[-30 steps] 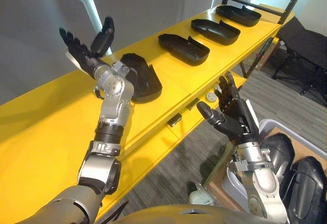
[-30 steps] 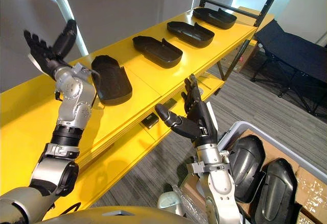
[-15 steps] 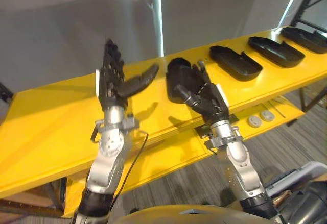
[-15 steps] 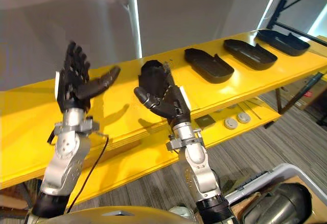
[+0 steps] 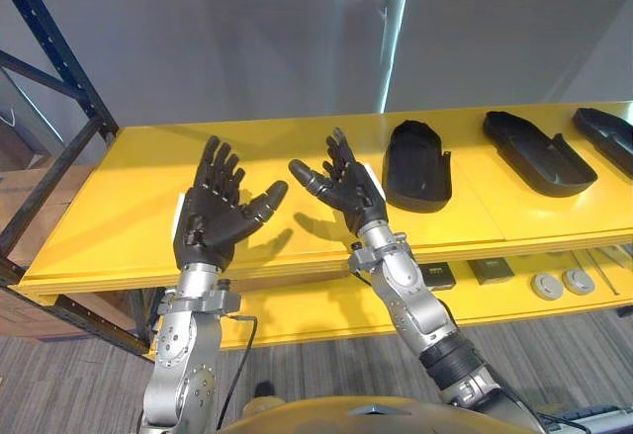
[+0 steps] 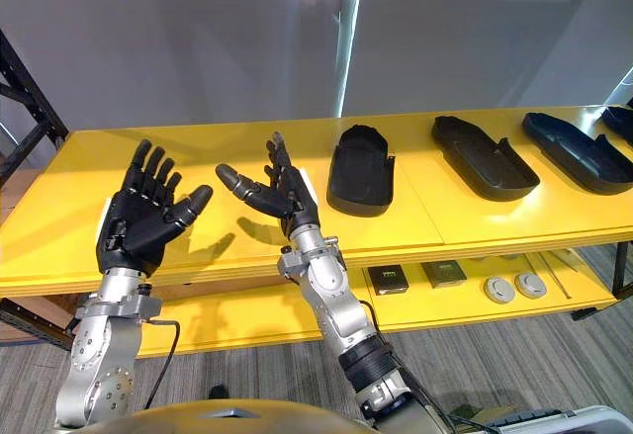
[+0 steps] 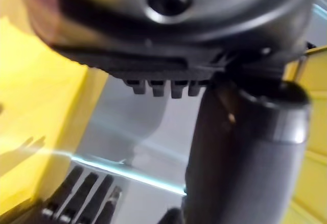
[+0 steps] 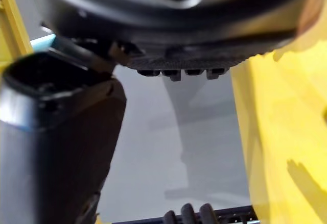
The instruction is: Walk over and take three plastic housings, then place them on the shelf
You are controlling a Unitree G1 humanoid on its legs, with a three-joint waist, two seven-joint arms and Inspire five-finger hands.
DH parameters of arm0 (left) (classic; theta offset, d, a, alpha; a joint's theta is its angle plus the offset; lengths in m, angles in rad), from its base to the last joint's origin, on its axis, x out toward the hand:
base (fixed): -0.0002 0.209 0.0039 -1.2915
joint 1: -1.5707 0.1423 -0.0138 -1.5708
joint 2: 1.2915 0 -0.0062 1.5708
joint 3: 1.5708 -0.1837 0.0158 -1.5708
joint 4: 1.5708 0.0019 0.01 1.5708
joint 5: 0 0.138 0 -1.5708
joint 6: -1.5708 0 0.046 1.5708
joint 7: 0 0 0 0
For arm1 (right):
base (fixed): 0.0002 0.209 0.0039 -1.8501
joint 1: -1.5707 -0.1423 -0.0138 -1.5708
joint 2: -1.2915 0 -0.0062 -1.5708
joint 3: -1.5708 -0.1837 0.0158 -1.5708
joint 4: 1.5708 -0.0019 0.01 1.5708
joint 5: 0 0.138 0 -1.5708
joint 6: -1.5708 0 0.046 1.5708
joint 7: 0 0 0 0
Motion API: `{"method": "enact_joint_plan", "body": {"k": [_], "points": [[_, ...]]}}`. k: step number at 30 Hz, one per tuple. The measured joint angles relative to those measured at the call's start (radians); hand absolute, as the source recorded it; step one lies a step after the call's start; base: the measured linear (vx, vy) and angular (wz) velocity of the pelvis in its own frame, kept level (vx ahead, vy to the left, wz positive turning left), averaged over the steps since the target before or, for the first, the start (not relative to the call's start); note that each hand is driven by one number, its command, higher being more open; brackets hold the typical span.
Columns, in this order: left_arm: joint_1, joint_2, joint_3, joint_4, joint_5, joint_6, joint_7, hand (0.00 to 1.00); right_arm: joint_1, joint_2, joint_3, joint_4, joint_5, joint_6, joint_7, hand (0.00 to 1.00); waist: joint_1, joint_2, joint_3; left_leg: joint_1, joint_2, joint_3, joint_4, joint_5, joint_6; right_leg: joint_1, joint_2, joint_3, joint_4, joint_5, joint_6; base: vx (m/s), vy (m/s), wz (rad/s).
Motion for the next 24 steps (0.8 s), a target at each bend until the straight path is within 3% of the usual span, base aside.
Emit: {"method": "enact_joint_plan", "body": {"k": [4, 9, 24], "points": [[0.0, -0.001, -0.022, 0.0, -0.003, -0.001, -0.019, 1.0, -0.032, 0.022, -0.02, 0.084, -0.001, 0.047, -0.144, 1.0, 0.001, 0.011, 0.014, 0.0, 0.0, -0.005, 0.0, 0.0, -0.001, -0.002, -0.001, -0.001, 0.01, -0.008, 0.003, 0.0, 0.0, 0.01], [0.0, -0.009, -0.036, 0.001, -0.014, -0.007, -0.016, 1.0, -0.032, 0.035, -0.059, 0.14, -0.053, 0.065, -0.274, 1.0, -0.001, 0.032, 0.038, -0.013, 0.001, -0.013, 0.0, 0.0, -0.001, -0.014, -0.002, -0.008, 0.023, -0.013, 0.003, -0.01, -0.002, 0.04], [0.0, -0.011, -0.065, 0.001, -0.038, -0.031, -0.019, 1.0, -0.032, 0.036, -0.086, 0.152, -0.138, 0.066, -0.309, 1.0, -0.002, 0.035, 0.041, -0.008, 0.001, -0.008, 0.0, 0.004, -0.001, -0.029, -0.009, 0.001, 0.056, -0.033, 0.002, 0.0, -0.002, 0.0]]}}
